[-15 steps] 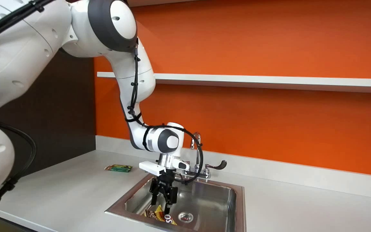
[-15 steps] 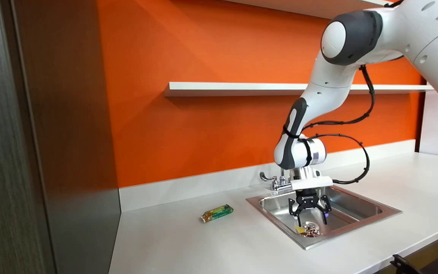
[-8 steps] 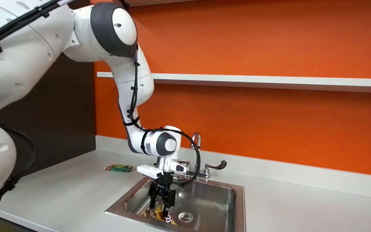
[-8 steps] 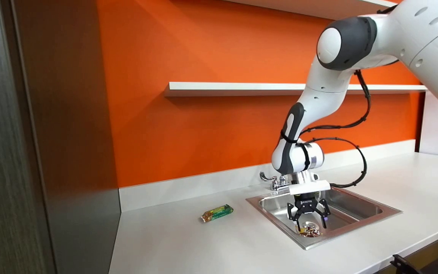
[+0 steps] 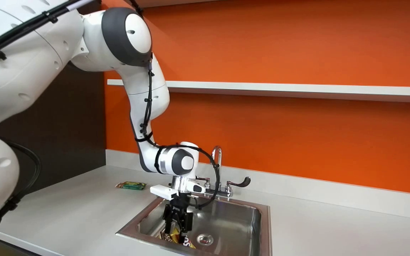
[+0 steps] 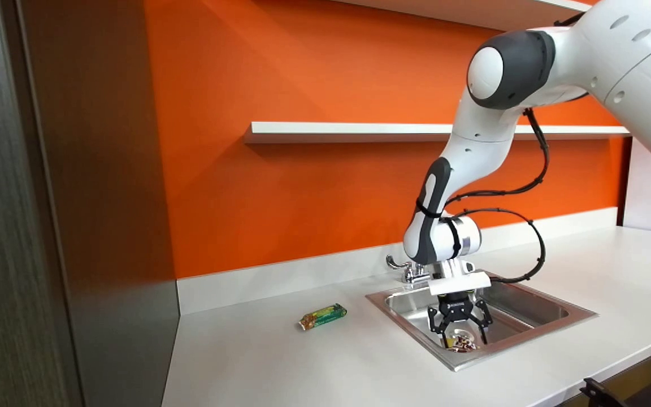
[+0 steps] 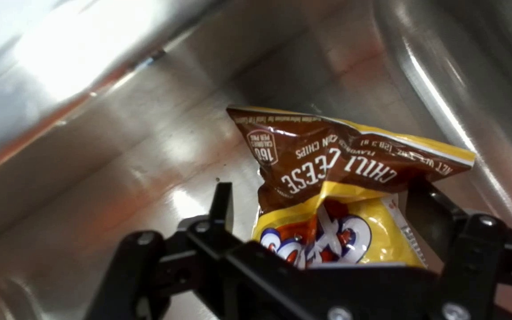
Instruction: Take the fritos out of the sink and place them on the counter top to the left of the sink
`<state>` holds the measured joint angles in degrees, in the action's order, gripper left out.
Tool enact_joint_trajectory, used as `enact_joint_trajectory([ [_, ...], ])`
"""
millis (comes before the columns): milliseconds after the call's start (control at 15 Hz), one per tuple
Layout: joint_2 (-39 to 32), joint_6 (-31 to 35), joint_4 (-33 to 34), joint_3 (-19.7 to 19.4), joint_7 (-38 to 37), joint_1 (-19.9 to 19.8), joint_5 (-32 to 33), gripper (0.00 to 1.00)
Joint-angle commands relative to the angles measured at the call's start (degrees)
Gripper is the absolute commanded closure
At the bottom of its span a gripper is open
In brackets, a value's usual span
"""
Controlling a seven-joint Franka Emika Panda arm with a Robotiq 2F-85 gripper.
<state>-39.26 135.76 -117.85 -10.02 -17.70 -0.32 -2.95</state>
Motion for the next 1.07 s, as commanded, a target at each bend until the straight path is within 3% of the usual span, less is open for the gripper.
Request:
enact_joint_trajectory([
  [0, -0.53, 0.29, 0.51, -0.95, -2.42, 1.04, 1.56, 0.00],
  [133, -0.65, 0.26, 0.55, -1.09, -2.48, 1.16, 1.67, 0.26],
  [733, -1.41, 0.45, 0.70, -1.14, -2.35, 1.14, 1.88, 0.97],
  [1000, -0.46, 0.41, 0.51, -1.36, -2.24, 1.32, 2.20, 1.00],
])
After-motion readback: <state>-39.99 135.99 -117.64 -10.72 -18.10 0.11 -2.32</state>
